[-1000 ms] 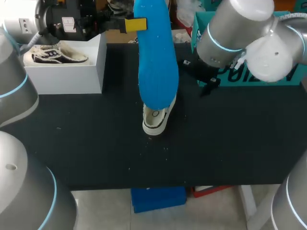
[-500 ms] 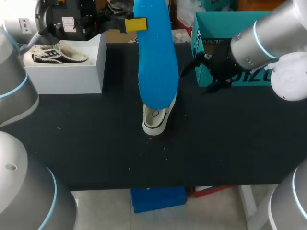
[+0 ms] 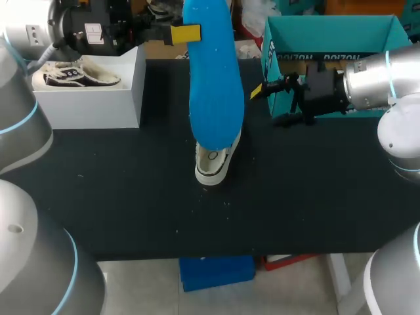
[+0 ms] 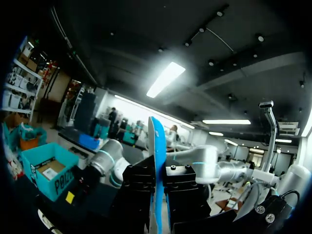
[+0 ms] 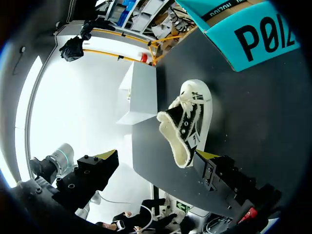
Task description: Take the shoe out of the shoebox, open the shoe tongue, remove and reinsert the insole, then place the shoe into the shoebox
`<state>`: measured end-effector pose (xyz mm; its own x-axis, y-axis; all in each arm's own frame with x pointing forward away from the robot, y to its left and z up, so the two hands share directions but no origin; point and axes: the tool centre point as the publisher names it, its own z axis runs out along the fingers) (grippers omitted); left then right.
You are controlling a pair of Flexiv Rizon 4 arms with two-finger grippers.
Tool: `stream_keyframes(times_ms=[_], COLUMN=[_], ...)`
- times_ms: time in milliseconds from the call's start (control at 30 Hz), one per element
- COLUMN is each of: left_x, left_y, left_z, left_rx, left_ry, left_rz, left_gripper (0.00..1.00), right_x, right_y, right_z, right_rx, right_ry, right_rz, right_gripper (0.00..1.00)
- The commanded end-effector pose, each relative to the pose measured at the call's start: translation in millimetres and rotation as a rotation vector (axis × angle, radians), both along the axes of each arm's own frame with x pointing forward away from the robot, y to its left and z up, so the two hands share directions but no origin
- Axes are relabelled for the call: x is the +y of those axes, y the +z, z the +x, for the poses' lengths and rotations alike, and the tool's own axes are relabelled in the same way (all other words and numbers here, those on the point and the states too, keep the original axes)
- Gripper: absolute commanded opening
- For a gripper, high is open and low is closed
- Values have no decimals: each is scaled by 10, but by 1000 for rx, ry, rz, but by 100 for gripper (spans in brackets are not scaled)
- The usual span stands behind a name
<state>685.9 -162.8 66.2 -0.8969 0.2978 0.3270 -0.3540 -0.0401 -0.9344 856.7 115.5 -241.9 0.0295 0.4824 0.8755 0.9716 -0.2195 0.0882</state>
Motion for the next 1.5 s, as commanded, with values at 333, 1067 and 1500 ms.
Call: stream_keyframes(times_ms=[333,1067,1500], left_x=[-2,17,17], left_y=[-12,-196,-196], left_z=[-7,-309,-309], left_rx=[-1,-992,-992], left_ry=[1,211,211], left_rz=[0,82,82], left_gripper=[0,0,0], right_x=[-14,-8,-8], right_y=[-18,-55,-55], right_z=[-95,-158,-158], right_rx=[-126,-128,-128], right_ry=[29,18,18], right_rz=[439,412,412], right_gripper=[100,100,100])
